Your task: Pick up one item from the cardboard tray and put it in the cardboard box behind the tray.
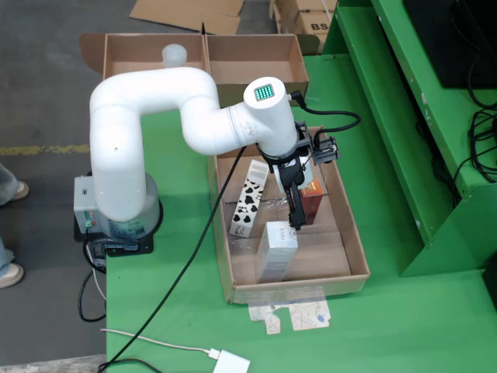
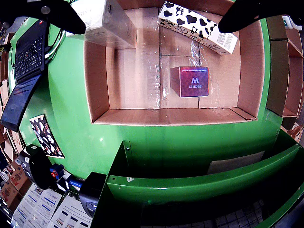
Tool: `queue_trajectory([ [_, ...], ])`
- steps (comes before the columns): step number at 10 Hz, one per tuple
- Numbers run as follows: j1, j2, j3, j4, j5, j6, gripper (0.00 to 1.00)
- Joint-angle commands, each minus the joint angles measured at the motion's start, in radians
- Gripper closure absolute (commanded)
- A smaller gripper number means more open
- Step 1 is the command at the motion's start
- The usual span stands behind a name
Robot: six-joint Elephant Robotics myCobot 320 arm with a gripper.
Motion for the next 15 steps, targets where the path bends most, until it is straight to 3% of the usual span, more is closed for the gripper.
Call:
queue_trajectory([
  [1, 0.001, 0.019, 0.026, 0.012, 0.000, -0.006, 0.00],
  [15, 0.020, 0.025, 0.014, -0.008, -0.012, 0.017, 0.00],
])
